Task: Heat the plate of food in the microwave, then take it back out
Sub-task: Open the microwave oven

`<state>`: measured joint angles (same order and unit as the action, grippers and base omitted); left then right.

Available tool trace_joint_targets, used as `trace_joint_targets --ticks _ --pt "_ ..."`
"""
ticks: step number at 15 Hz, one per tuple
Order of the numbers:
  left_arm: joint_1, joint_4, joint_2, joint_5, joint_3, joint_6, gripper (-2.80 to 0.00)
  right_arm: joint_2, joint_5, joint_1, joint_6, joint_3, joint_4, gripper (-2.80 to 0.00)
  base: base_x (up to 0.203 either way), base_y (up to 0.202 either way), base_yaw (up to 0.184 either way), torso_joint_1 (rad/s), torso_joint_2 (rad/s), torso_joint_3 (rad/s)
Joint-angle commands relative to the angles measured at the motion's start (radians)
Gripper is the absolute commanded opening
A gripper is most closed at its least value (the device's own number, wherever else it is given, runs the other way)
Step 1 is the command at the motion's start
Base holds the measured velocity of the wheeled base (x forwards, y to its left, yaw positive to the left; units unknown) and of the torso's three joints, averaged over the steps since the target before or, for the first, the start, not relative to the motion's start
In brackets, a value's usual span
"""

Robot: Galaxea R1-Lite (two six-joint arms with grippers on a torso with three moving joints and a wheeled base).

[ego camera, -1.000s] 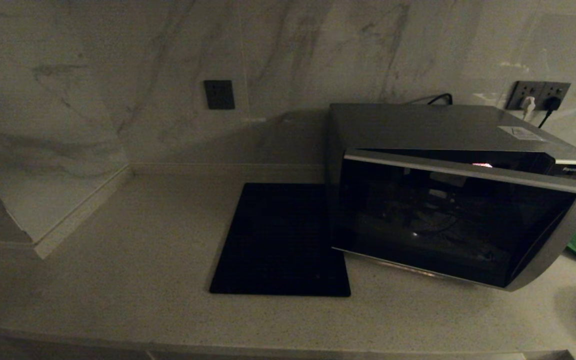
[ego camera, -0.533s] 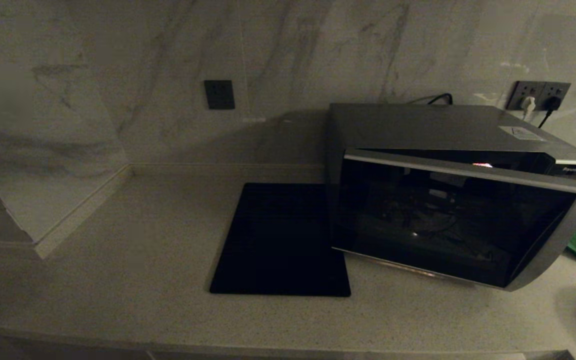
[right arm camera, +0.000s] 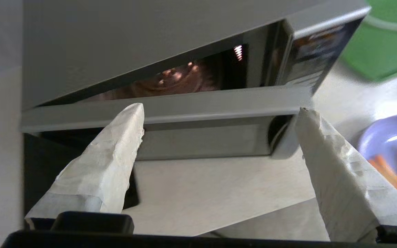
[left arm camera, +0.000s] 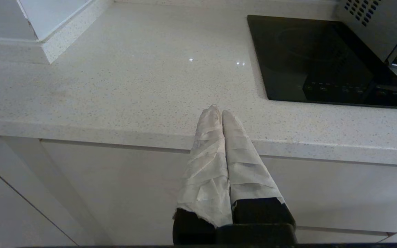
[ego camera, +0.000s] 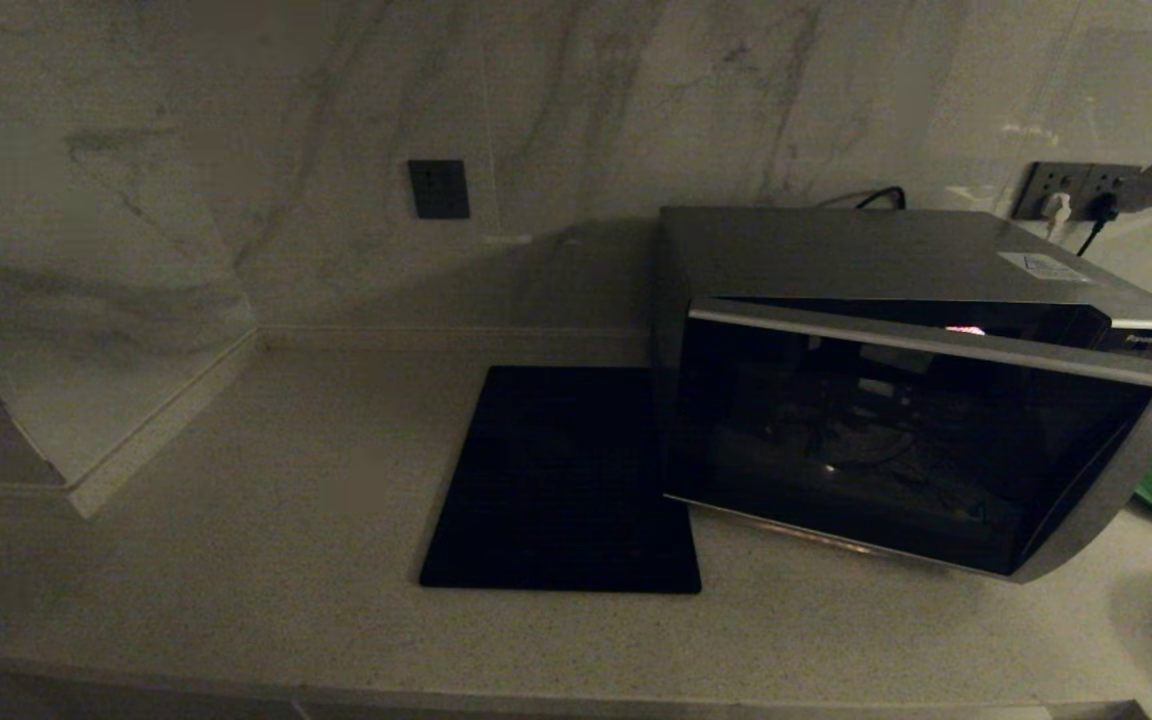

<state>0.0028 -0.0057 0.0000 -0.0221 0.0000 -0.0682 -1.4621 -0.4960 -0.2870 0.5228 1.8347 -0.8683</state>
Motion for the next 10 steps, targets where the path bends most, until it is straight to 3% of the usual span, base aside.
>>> trace_joint_targets --ticks 1,7,10 --pt "-0.001 -0.001 0.001 0.000 0.000 -0.001 -2.80 -0.020 0.007 0.030 0.027 -0.002 -0.005 -2.80 0.000 0.000 0.000 0.000 0.00 0.000" --pt "-0.001 -0.001 0.001 0.001 0.000 -0.001 -2.80 -0.090 0.086 0.152 0.033 -0.002 0.001 -2.80 0.000 0.000 0.000 0.000 0.00 0.000" --pt "-0.001 0.000 0.001 0.000 0.000 -0.001 -2.80 -0.151 0.085 0.209 0.049 0.020 0.004 -2.80 0.000 0.000 0.000 0.000 0.00 0.000"
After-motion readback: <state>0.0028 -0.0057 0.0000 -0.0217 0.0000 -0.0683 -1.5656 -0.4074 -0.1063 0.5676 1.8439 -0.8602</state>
